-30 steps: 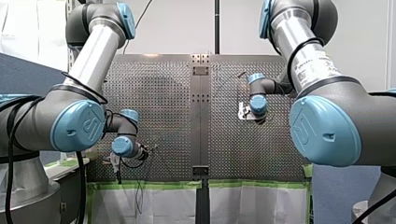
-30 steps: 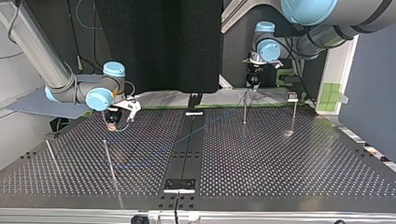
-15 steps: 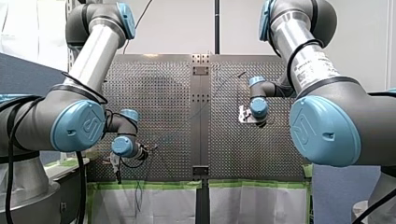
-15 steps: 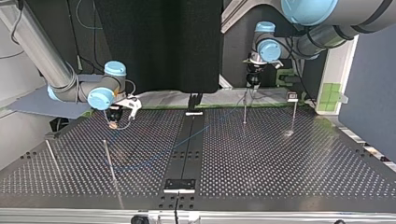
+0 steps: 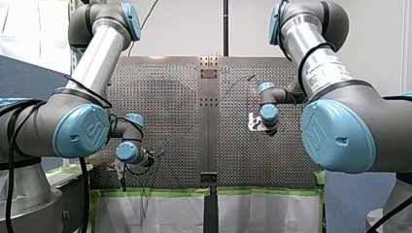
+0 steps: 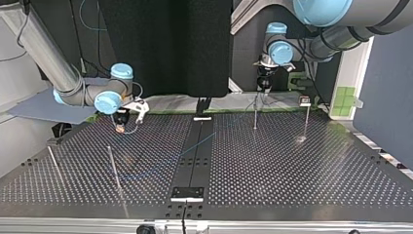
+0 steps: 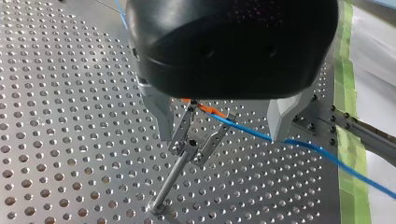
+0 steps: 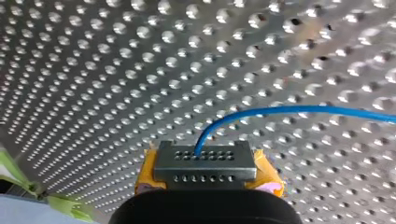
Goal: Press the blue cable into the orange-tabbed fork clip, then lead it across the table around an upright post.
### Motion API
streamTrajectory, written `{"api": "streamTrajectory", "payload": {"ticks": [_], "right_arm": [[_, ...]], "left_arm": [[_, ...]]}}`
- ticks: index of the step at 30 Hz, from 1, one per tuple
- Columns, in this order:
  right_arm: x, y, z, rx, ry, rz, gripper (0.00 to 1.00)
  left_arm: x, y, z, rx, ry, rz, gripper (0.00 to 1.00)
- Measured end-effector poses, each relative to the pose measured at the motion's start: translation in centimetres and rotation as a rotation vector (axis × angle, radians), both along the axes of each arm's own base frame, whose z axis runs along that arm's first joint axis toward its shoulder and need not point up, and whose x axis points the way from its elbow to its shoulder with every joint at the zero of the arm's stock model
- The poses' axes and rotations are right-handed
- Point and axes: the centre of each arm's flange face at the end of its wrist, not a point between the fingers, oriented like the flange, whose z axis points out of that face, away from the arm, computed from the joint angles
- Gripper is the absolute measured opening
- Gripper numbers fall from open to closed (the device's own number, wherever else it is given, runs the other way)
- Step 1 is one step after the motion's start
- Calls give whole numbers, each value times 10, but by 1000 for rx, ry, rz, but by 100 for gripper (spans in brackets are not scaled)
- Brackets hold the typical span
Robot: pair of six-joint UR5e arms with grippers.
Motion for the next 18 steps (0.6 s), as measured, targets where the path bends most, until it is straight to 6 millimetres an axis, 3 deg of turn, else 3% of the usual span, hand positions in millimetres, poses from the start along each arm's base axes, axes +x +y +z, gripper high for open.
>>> {"api": "streamTrajectory", "payload": {"ticks": [7,18], "right_arm": [[-3,-1,-17,23,17,-3,0],[-7,-3,-27,34,25,-10,0]], "left_arm": [[0,0,0,1,1,0,100],[0,0,0,3,2,-1,100]]}}
